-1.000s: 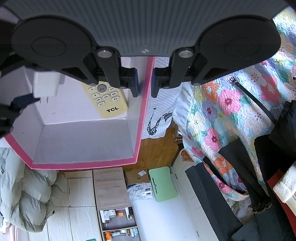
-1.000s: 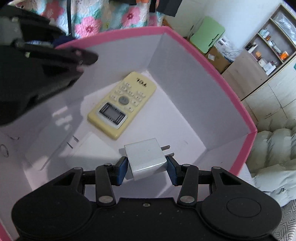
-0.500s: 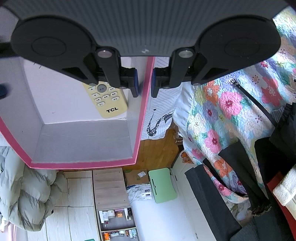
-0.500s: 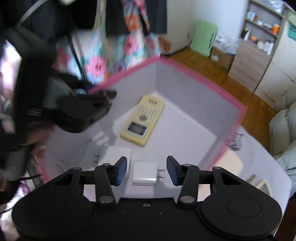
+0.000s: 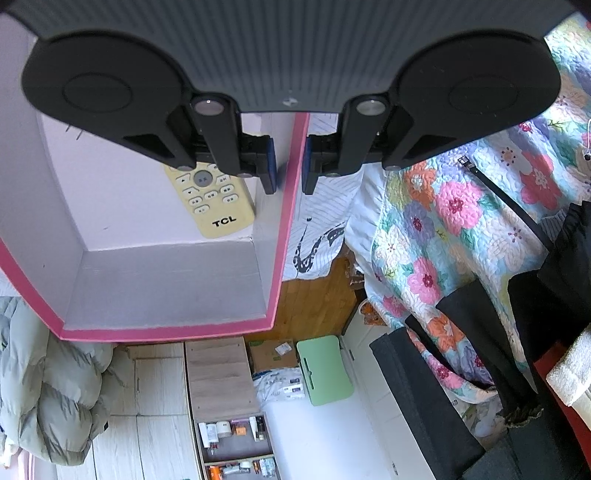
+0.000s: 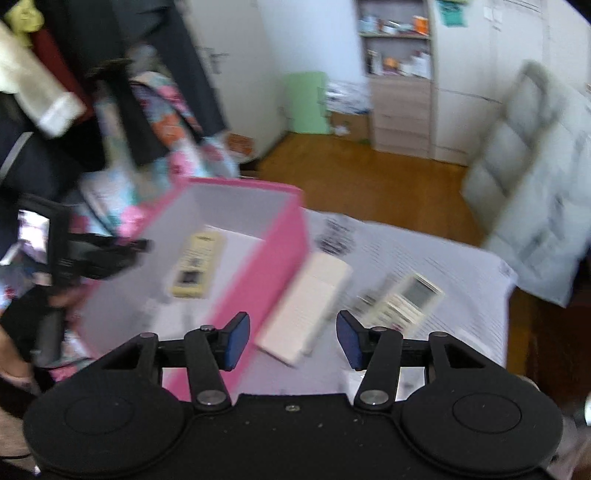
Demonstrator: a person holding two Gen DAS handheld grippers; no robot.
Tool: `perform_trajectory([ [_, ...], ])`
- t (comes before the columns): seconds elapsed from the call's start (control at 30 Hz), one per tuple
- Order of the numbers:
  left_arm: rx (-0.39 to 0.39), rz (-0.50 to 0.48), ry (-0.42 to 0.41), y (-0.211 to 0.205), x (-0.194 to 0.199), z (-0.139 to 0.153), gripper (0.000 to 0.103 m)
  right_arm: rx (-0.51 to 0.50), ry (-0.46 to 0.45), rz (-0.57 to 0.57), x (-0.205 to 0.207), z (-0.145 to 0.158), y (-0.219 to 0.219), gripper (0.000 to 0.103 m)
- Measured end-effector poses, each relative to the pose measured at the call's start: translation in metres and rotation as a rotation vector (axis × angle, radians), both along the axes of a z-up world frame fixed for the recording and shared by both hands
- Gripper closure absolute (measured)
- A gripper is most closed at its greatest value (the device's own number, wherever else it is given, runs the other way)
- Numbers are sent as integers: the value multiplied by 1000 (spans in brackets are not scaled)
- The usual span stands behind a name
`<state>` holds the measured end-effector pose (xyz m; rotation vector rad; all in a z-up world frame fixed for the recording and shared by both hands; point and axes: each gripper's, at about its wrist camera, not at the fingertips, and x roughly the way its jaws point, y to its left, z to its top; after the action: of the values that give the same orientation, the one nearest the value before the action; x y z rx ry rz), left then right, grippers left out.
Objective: Organize rigid objects
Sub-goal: 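Move the right tool back to the cream remote with pink buttons, then grasp the cream pink-button remote edgewise with the right tool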
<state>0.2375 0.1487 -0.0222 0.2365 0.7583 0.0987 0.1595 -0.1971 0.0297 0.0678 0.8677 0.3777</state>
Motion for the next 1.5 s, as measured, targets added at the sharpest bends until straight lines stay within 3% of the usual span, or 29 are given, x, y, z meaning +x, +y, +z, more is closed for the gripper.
perform_trajectory([
  [0.33,12,-2,4,-3,-1,0,89,30,62,-208,41,-83,-27,45],
  [0.47,8,-1,6,-4,-1,-1,89,27,68,-265,56,-103,-26,34],
  [0.57,9,-2,6,-4,-1,0,89,7,88,-290,66,-116,-22,34],
  [0.73,8,-1,6,-4,-1,-1,89,-71,68,-261,72,-124,-12,32],
  [0.8,10,0,8,-4,-1,-1,89,-105,53,-210,67,-120,-9,37],
  [0.93,10,-1,9,-4,-1,1,89,-82,105,-200,67,-113,-18,43],
  [1.07,12,-2,8,-3,0,1,89,-81,169,-219,84,-118,-18,37],
  [1.17,7,-7,3,-4,-1,1,89,-167,107,-206,89,-126,-3,38],
  [1.23,13,-6,4,-5,0,0,89,-154,39,-200,85,-131,-1,40],
  [1.5,10,-9,7,-2,-4,-1,89,-105,47,-226,78,-128,-6,40],
])
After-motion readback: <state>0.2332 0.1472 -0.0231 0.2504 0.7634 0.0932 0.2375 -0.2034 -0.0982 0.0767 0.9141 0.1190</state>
